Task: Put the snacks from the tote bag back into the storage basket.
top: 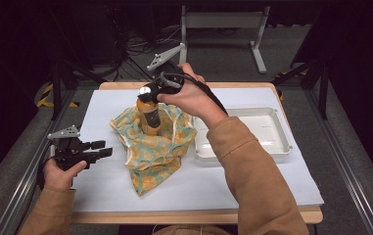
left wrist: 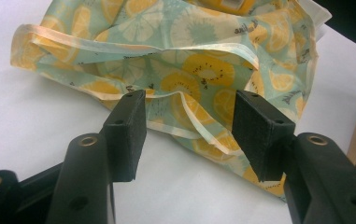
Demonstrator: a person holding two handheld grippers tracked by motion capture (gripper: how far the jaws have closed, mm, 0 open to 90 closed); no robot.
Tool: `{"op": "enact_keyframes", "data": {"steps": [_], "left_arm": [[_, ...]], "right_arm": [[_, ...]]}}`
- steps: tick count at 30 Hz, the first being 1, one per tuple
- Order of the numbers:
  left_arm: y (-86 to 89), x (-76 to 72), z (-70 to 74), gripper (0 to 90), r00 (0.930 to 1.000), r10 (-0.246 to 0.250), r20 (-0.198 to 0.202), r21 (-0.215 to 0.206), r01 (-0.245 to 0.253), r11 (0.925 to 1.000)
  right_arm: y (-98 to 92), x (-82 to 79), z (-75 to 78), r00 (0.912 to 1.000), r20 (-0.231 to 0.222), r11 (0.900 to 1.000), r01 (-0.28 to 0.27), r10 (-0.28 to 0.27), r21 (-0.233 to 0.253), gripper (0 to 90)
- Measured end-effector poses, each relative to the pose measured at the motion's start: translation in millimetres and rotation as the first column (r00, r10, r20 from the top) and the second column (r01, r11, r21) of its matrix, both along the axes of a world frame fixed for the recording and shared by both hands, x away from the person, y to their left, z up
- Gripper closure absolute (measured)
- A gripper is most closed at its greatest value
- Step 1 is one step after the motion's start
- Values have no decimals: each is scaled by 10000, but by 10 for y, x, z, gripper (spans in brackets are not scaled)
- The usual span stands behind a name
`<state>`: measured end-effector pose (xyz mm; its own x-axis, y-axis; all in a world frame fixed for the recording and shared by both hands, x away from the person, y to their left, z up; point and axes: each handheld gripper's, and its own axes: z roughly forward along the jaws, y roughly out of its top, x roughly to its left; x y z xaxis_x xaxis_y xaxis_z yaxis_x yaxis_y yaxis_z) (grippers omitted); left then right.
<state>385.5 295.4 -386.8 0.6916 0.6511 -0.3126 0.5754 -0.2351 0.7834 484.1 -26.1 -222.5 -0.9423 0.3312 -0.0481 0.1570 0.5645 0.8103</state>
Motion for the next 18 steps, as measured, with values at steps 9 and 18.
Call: {"op": "enact_keyframes", "data": {"steps": [9,18], "left_arm": [[13,18,-17,456,10000,-48,-64,-96,47,9999],[17,24,-29,455,10000,18,-60,-44,-18,10000]], "right_arm": [[-277,-55,194,9997,164,9994,156,-161,297,590],[-466,-83,258,9990,184,9984,399,-407,398,590]]}}
